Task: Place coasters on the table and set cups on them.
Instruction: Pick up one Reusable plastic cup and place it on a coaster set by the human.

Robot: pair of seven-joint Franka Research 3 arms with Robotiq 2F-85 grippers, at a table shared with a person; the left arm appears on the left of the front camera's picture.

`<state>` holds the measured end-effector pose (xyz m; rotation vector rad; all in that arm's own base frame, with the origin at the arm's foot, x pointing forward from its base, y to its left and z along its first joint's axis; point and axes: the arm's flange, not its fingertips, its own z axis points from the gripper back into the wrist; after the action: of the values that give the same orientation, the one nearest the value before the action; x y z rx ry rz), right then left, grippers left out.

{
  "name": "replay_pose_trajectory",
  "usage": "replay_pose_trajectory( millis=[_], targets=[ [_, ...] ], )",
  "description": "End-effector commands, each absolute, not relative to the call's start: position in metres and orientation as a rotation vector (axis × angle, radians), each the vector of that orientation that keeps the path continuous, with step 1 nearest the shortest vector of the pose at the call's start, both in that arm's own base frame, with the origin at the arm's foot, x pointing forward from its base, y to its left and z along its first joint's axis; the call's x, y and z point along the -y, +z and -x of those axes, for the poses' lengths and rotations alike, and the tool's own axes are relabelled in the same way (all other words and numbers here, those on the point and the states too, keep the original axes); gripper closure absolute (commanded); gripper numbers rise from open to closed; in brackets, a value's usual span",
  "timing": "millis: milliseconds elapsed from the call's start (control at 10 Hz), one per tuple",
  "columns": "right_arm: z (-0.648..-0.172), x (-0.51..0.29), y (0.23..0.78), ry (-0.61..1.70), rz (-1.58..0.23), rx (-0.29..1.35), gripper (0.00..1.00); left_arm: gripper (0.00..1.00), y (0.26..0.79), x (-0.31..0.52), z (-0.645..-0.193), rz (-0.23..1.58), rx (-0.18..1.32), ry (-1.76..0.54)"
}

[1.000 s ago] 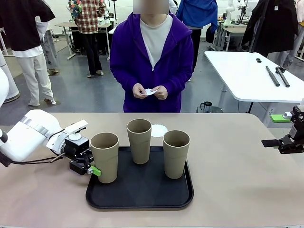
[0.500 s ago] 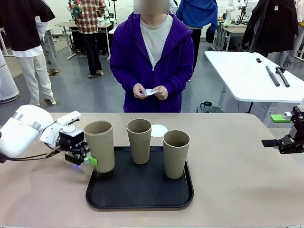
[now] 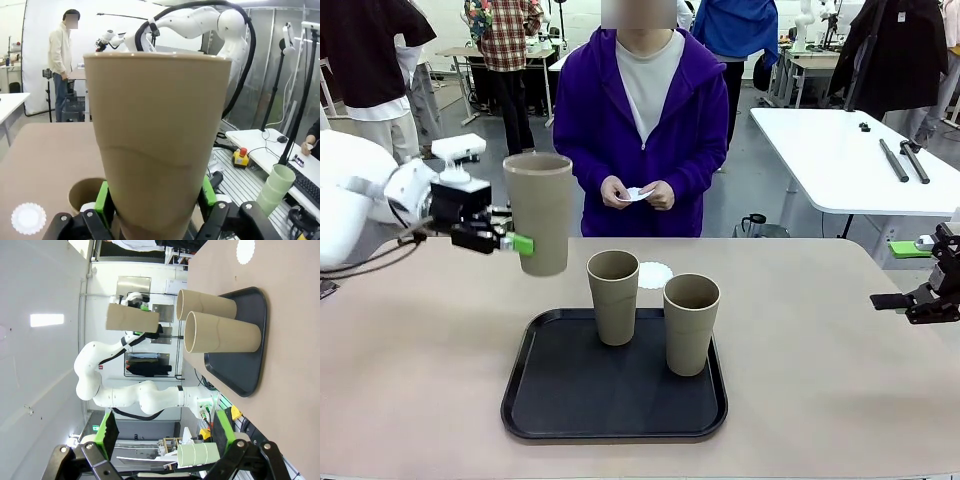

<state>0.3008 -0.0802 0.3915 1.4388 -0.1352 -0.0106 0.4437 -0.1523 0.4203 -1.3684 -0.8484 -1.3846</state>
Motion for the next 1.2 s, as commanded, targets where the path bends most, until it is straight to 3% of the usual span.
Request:
replay_pose_trajectory(
  millis=[0, 600, 700, 900, 1100],
  targets=[
    [-0.301, 0.080, 0.393, -0.008, -1.448, 0.135, 0.00, 1.00, 0.446, 0.162, -0.443, 1.356, 0.874, -1.351],
    [-0.301, 0.080, 0.393, -0.008, -1.448, 0.135, 0.00, 1.00, 0.454, 0.158, -0.441, 1.359, 0.869, -1.381],
    [-0.301, 0.080, 0.393, -0.008, -1.448, 0.135, 0.00, 0.18, 0.453, 0.158, -0.441, 1.361, 0.867, -1.376],
    [-0.301, 0.080, 0.393, -0.008, -1.448, 0.135, 0.00, 0.18, 0.470, 0.158, -0.498, 1.348, 0.940, -1.372],
    [-0.301, 0.080, 0.393, -0.008, -1.448, 0.135, 0.00, 0.18, 0.485, 0.157, -0.540, 1.311, 0.892, -1.384]
  ],
)
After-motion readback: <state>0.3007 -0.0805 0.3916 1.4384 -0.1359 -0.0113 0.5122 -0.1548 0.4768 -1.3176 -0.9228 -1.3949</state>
